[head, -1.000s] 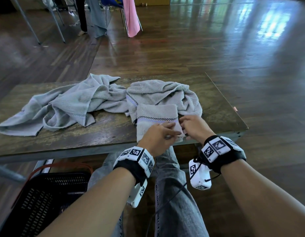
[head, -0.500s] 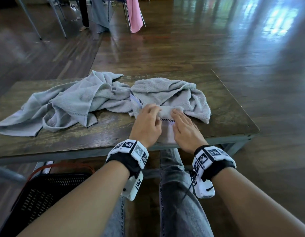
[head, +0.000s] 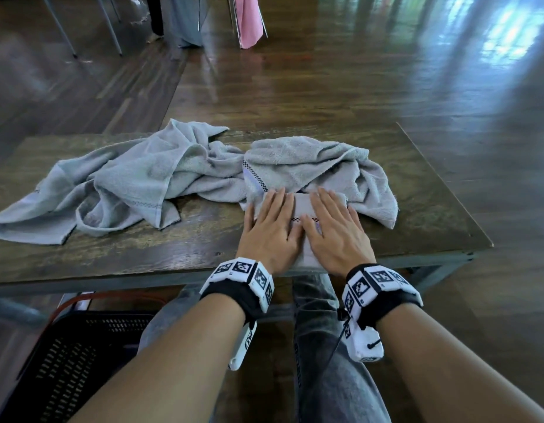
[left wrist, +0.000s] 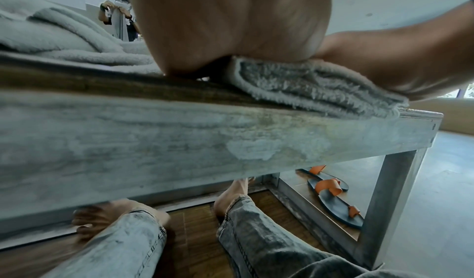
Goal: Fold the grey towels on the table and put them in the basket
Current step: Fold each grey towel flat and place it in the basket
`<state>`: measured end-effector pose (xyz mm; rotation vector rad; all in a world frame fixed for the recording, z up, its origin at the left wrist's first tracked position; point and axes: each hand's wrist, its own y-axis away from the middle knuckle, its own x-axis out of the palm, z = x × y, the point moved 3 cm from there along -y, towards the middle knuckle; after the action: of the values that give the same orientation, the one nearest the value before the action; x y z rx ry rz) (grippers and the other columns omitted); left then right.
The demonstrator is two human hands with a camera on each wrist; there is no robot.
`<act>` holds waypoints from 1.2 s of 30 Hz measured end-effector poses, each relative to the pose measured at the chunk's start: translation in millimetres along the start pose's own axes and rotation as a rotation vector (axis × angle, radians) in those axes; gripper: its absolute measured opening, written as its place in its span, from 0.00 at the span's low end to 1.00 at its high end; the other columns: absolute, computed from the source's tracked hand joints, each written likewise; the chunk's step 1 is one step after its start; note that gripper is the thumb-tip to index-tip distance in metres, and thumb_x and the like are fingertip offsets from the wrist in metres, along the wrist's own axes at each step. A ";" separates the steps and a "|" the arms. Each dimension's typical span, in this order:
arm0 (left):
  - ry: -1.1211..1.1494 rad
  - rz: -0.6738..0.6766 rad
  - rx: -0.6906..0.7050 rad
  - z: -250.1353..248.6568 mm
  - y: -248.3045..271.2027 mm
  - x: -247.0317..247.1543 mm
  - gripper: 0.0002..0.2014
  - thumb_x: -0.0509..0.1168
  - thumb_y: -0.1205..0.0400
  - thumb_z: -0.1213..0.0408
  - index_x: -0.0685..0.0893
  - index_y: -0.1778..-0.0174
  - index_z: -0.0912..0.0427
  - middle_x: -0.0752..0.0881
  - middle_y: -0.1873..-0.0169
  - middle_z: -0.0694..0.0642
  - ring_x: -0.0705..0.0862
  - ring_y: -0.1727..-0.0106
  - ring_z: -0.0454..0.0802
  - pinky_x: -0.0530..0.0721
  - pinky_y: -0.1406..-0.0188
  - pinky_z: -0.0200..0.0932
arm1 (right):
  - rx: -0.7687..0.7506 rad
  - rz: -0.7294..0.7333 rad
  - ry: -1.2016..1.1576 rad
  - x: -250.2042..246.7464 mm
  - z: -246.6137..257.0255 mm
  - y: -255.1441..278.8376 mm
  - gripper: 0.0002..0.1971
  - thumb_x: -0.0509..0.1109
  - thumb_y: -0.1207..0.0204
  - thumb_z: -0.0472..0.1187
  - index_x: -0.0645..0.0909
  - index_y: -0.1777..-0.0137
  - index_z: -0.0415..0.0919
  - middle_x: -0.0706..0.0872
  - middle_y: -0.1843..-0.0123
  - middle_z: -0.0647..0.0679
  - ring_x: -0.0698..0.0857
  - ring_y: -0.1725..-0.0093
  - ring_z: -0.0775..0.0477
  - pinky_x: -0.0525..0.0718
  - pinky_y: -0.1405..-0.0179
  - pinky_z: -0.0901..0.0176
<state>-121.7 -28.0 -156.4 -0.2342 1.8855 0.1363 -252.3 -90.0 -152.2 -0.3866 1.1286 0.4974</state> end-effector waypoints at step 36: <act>0.411 -0.185 -0.144 21.8 11.0 -14.2 0.26 0.57 0.11 0.58 0.61 0.16 0.47 0.53 0.13 0.45 0.46 0.13 0.41 0.40 0.17 0.66 | 0.149 -0.106 0.016 5.5 -14.7 12.9 0.38 0.44 0.14 0.65 0.43 0.10 0.47 0.39 0.09 0.52 0.39 0.11 0.51 0.42 0.12 0.51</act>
<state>-99.7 -11.3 -150.2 -0.5686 2.2510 0.1028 -268.8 -86.2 -163.5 -0.3192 1.1461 0.3157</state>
